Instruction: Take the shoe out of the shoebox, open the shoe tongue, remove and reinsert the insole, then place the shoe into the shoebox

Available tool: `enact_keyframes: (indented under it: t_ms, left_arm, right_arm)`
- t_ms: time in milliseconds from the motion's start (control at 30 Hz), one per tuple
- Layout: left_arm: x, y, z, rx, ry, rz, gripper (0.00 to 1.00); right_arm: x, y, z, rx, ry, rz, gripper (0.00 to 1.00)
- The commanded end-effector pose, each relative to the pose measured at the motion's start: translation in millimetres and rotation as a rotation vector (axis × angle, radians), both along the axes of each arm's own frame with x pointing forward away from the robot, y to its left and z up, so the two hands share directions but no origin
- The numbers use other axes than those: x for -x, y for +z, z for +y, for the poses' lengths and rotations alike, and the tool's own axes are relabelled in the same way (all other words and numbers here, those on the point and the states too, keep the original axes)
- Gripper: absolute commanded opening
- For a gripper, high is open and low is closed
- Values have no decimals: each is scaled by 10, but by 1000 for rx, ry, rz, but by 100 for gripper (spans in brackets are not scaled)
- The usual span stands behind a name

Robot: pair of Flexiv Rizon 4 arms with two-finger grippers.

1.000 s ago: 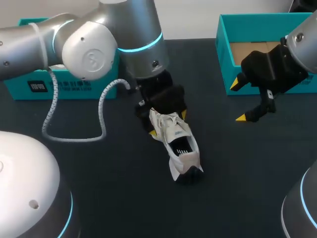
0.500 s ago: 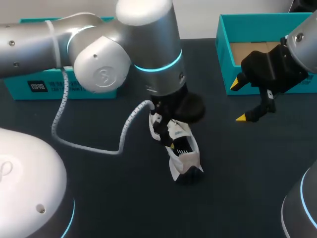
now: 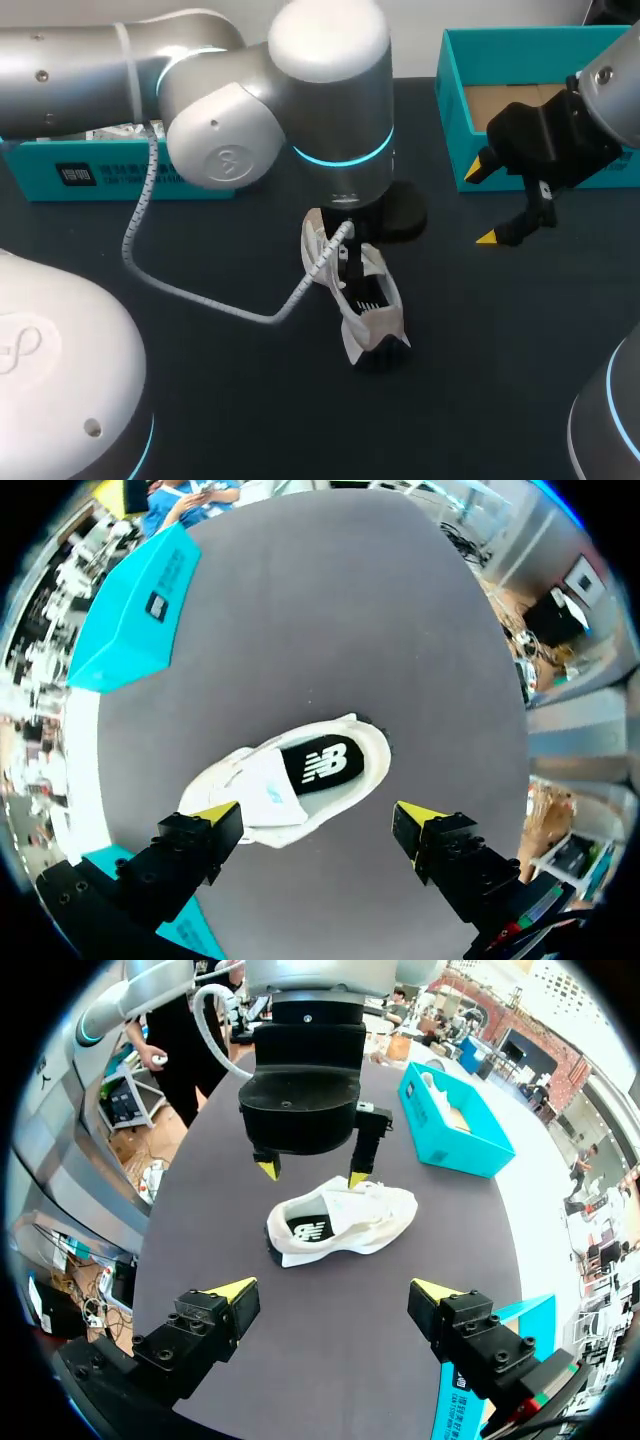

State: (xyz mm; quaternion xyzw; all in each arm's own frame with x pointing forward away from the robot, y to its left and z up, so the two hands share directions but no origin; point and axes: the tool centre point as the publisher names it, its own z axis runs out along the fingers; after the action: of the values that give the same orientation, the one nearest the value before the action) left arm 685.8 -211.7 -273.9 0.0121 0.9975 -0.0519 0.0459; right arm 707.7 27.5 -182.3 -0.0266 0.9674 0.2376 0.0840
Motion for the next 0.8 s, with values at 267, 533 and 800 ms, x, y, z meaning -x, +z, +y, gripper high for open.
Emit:
enact_keyframes:
  t_ms: [267, 533, 800]
  left_arm:
    - [272, -213, -184, 42, 295, 115, 100]
    - [455, -411, -354, 51, 269, 112, 100]
    - [461, -636, -452, 34, 294, 97, 100]
  right_arm:
    - [-9, -14, 13, 2, -1, 0, 100]
    - [-9, -14, 13, 2, -1, 0, 100]
    - [-9, -14, 13, 2, -1, 0, 100]
